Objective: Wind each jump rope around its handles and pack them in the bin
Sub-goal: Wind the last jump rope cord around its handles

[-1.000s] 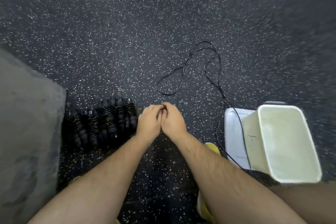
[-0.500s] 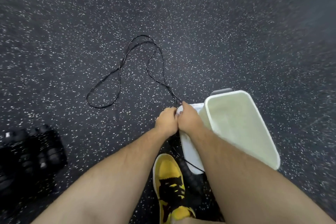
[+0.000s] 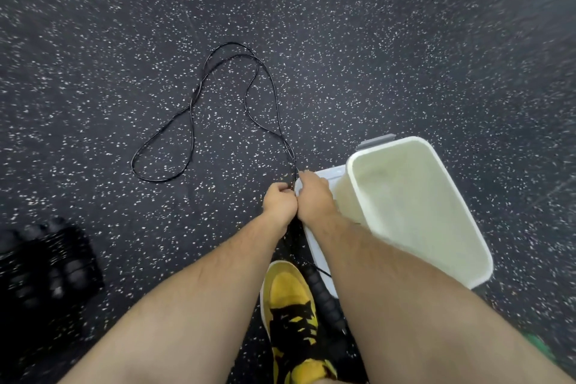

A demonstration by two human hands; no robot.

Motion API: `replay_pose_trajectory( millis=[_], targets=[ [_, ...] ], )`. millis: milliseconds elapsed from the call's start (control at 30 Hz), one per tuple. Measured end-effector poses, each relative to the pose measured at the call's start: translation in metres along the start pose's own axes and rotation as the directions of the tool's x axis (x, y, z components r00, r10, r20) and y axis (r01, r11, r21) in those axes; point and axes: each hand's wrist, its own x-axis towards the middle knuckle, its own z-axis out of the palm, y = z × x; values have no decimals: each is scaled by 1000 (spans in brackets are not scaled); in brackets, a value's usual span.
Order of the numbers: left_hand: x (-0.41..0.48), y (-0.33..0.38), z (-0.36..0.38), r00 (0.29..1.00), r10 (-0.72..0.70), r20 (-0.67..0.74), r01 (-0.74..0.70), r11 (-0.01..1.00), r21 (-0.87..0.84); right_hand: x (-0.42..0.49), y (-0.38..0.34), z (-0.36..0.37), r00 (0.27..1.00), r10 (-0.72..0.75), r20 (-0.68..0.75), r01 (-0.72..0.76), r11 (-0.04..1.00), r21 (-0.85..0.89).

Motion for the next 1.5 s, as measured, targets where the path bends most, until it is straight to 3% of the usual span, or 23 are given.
replay_pose_trajectory(
  millis=[167,333,567,733,900,1067,1200,1333,1433,1500],
  targets=[
    [2,-4,0,987,-152,59,161,968,-190,-17,-2,7,995,79,-57,-73,992,106],
    [-18,3,-14,977,-185,106,206,943,-260,-32,-16,5,990,141,-31,-134,977,168],
    [-72,47,-68,995,60,79,-29,936,-350,-67,-73,-43,995,-2,98,-21,973,232],
    [-142,100,-99,972,234,24,-216,928,-305,-108,-123,-103,971,-154,181,137,985,100],
    [-224,150,-114,925,379,-16,-359,861,-360,-162,-174,-168,950,-294,104,297,955,-15],
    [-306,192,-137,859,507,-74,-490,768,-412,-220,-228,-210,911,-413,-14,413,908,77],
    [-358,210,-182,746,659,-92,-656,705,-270,-263,-277,-225,846,-519,-124,533,823,195],
    [-390,215,-232,622,779,-82,-762,626,164,-297,-312,-222,792,-572,-216,604,680,416],
    [-408,221,-264,519,843,-142,-762,531,371,-318,-330,-214,747,-644,-166,608,560,562],
    [-418,227,-283,469,861,-196,-762,507,403,-328,-339,-208,723,-685,-96,591,540,599]
  ],
)
